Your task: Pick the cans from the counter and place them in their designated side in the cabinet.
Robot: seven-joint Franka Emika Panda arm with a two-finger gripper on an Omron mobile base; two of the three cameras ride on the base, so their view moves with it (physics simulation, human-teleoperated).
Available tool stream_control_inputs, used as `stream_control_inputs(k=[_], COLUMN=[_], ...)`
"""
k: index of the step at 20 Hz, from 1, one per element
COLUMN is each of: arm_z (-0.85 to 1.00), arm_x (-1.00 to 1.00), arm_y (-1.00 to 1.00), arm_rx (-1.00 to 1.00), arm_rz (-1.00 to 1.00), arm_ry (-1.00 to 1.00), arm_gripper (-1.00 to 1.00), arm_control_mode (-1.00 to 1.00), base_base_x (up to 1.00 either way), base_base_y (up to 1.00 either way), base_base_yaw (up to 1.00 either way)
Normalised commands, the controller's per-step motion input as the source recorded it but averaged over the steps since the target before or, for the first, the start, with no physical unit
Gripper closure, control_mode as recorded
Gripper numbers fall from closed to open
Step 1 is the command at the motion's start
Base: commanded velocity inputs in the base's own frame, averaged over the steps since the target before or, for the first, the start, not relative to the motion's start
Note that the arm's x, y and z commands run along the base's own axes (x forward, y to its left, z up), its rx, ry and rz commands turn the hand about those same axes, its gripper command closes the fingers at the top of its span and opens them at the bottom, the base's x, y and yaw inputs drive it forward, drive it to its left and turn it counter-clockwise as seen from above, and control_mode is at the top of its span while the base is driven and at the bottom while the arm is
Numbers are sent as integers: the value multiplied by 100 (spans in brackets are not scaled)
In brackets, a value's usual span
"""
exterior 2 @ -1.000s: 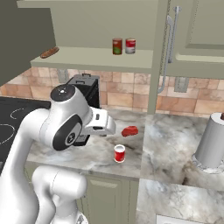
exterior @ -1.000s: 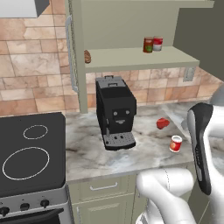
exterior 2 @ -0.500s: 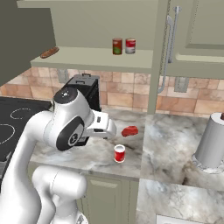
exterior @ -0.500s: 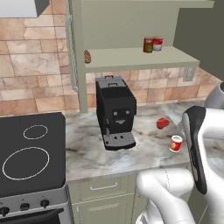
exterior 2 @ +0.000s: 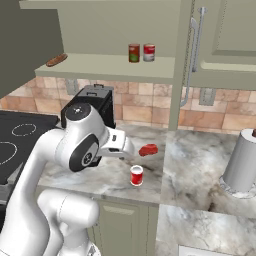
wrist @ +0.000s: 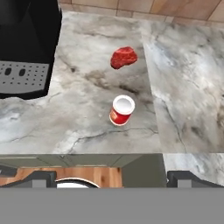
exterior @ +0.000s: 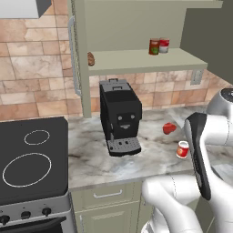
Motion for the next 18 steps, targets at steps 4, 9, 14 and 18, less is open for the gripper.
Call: stream_control_inputs(k=[4, 9, 14, 18], arm_z=[-13, -14, -14, -14], arm_x=[15, 14, 14, 16], arm_y=[-8, -9, -5, -4], arm_rx=[0, 1, 4, 4], arm_rz=[-2, -1, 0, 0], arm_ry=[1, 1, 1, 2], arm_gripper=[-100, -100, -100, -100], arm_control_mode=[-100, -100, -100, -100], base_base_x=[0, 0, 0, 0], base_base_y=[0, 0, 0, 0], base_base_yaw=[0, 0, 0, 0])
